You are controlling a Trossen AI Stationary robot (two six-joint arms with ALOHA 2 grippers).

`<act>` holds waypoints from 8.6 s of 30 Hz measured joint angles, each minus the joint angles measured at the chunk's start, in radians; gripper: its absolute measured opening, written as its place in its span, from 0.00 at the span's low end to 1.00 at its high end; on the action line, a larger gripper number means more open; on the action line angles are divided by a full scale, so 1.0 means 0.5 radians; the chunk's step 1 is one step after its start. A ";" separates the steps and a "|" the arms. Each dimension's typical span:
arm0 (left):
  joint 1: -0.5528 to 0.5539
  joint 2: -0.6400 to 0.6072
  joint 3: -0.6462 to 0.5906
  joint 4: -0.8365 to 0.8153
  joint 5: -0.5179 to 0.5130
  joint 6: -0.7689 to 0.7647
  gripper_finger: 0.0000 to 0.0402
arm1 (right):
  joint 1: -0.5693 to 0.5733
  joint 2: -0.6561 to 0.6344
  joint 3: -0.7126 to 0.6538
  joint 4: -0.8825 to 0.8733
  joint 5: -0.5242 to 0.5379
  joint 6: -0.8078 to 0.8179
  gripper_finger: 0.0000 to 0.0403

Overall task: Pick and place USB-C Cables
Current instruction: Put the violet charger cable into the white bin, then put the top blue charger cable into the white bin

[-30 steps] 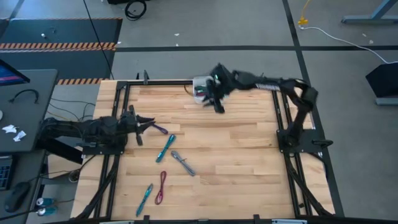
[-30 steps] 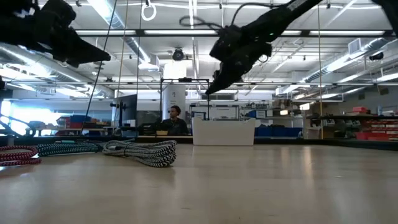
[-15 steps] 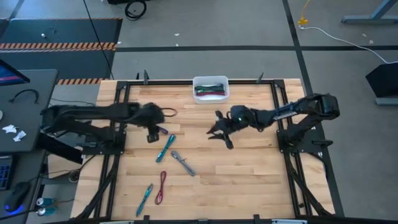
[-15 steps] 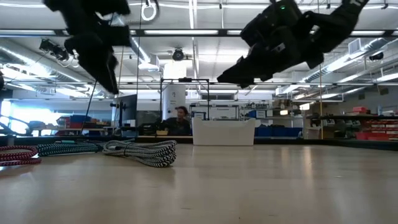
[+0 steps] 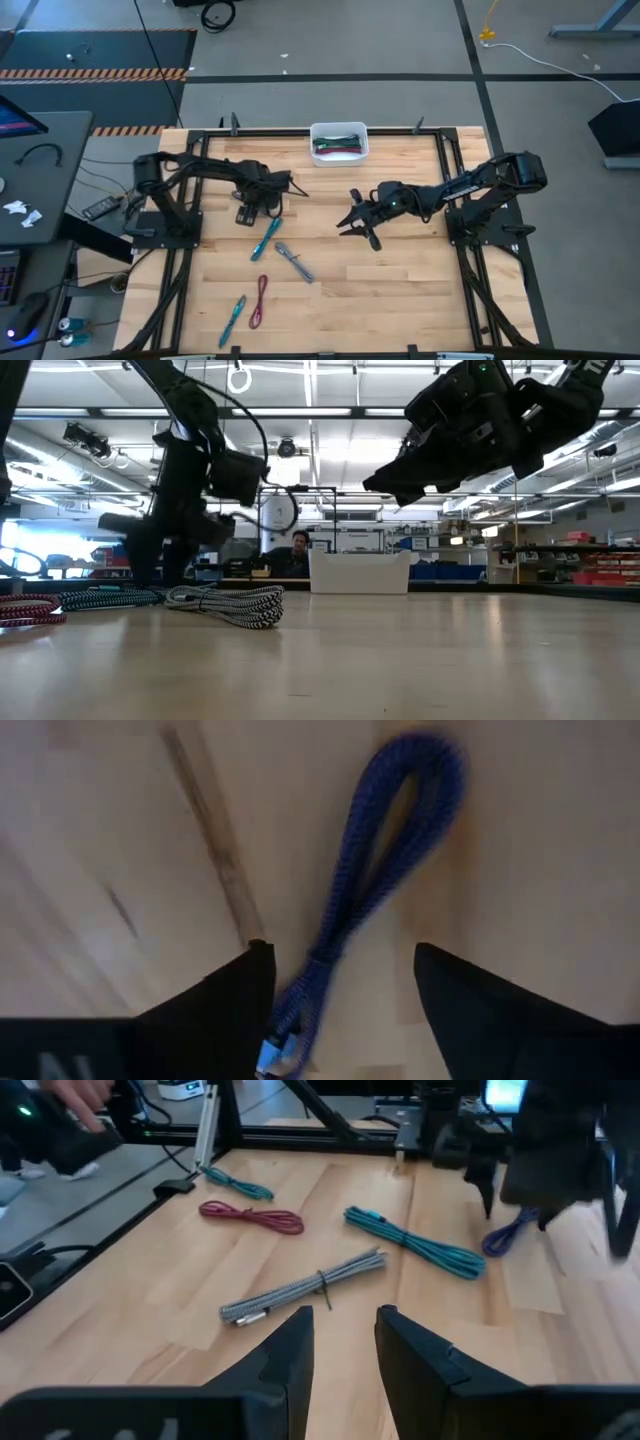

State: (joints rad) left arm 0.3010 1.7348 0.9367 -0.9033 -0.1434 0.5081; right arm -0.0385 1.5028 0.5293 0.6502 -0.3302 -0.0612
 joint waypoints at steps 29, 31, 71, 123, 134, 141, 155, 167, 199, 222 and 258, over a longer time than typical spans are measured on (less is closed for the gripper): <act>-0.342 -0.545 -0.040 1.075 0.251 -0.677 0.06 | -0.004 0.055 -0.322 0.750 0.224 0.159 0.32; -0.411 -0.541 -0.045 1.308 0.253 -0.682 0.06 | -0.025 0.108 -0.268 0.876 0.225 0.142 0.35; -0.722 -0.521 -0.047 0.745 -0.266 -1.492 0.40 | -0.753 0.129 1.123 -1.192 0.746 -0.565 0.05; -1.113 -0.540 -0.398 0.393 -0.569 -3.011 0.66 | -0.312 -0.528 -0.062 -0.132 0.676 -0.428 0.28; -1.014 -0.540 -0.767 1.354 -0.403 -2.941 0.69 | -0.033 -0.587 -0.267 0.069 0.681 -0.280 0.28; -1.045 -0.588 -0.733 1.390 -0.517 -2.908 0.60 | -0.013 -0.587 -0.267 0.064 0.683 -0.281 0.28; -1.805 -0.646 -0.709 1.418 -1.129 -2.988 0.57 | -0.013 -0.586 -0.266 0.049 0.682 -0.282 0.28; -2.040 -0.247 -0.708 1.399 -1.337 -3.463 0.57 | -0.013 -0.586 -0.266 0.053 0.682 -0.282 0.28; -2.067 -0.579 -0.713 0.893 -2.109 -3.713 0.08 | -0.109 0.127 -0.217 0.686 0.360 0.038 0.28; -2.018 -0.620 -0.710 1.754 -2.360 -2.547 0.07 | -0.157 1.544 0.963 1.818 -0.240 0.802 0.64; -2.011 -0.620 -0.709 1.581 -2.127 -2.669 0.38 | -0.465 1.168 1.031 1.565 -0.245 0.891 0.04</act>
State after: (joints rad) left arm -0.7045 1.4246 0.5823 -0.1129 -1.2069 -0.8266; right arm -0.2712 2.0867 1.0447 1.4326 -0.4528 0.3841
